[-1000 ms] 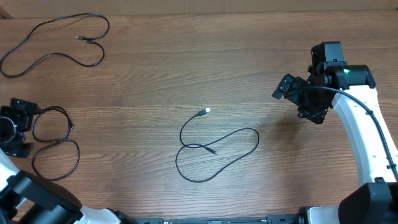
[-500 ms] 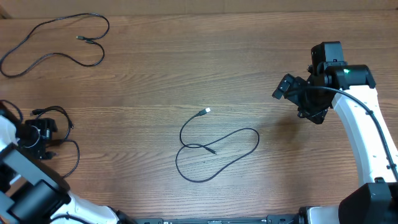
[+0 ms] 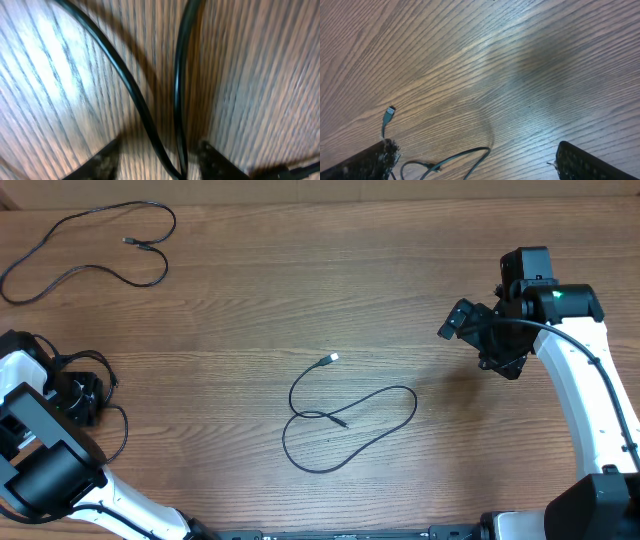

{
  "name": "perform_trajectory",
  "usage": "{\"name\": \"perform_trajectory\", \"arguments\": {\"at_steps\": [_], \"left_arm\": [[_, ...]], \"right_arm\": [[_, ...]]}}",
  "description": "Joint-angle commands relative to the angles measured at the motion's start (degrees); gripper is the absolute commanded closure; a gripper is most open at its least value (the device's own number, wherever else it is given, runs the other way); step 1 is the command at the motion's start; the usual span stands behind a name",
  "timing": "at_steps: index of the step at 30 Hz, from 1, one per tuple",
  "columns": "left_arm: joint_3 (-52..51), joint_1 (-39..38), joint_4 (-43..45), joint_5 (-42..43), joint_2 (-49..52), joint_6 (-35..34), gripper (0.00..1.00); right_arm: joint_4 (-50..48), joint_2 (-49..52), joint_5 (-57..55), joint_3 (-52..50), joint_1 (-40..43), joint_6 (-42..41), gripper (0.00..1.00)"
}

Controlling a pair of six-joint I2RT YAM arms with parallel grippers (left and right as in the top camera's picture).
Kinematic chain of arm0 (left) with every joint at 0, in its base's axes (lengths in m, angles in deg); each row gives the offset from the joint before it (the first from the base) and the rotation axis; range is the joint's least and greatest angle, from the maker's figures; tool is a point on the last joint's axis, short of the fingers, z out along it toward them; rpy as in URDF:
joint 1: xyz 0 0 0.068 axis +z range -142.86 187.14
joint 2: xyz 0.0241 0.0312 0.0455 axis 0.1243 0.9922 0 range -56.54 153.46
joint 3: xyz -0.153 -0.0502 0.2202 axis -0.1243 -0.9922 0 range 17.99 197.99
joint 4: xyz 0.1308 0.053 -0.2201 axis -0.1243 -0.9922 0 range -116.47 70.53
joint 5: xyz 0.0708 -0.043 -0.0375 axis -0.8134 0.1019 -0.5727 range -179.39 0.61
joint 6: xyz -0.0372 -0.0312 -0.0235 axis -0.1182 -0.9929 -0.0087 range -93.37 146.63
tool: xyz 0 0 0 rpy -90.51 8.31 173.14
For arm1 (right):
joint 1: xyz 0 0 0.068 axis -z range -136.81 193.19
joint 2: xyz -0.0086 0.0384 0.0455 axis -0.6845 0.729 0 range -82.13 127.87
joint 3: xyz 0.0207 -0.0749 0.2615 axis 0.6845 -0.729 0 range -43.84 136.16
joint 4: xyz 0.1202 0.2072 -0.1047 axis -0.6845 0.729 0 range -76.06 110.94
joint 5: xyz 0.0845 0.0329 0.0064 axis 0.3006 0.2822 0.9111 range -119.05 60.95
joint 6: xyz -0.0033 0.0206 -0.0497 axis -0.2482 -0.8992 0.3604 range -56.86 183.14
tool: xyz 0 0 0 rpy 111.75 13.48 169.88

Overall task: Untangle cables
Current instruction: 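Adjust the cable at the left edge with the left gripper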

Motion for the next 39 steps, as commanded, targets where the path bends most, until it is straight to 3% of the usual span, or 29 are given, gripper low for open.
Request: {"name": "perform_trajectory", "arguments": {"at_steps": [1, 8, 13, 15, 17, 24, 30, 39], "left_arm": [[-0.13, -0.07, 0.66, -4.94, 1.03, -0.63, 0.69], [-0.17, -0.07, 1.70, -4.90, 1.27, -0.70, 0.82], [-0.17, -0.07, 2.73, -4.83, 1.27, -0.68, 0.81], [-0.15, -0.07, 4.44, -4.68, 1.27, 0.79, 0.91], [-0.11, -0.07, 6.01, -4.63, 1.27, 5.03, 0.96], [0.37, -0.07, 14.43, 0.55, 1.25, 33.62, 0.96], [0.37, -0.46, 19.52, 2.43, 1.25, 43.36, 0.96], [0.85, -6.08, 23.76, 4.50, 1.25, 79.45, 0.96]], "right_arm": [[-0.28, -0.28, -0.52, 0.09, -0.11, 0.22, 0.00], [-0.28, -0.28, -0.52, 0.09, -0.11, 0.22, 0.00], [-0.28, -0.28, -0.52, 0.09, -0.11, 0.22, 0.00], [-0.28, -0.28, -0.52, 0.09, -0.11, 0.22, 0.00], [-0.28, -0.28, -0.52, 0.09, -0.11, 0.22, 0.00], [-0.28, -0.28, -0.52, 0.09, -0.11, 0.22, 0.00], [-0.28, -0.28, -0.52, 0.09, -0.11, 0.22, 0.00], [-0.28, -0.28, -0.52, 0.09, -0.11, 0.22, 0.00]]}}
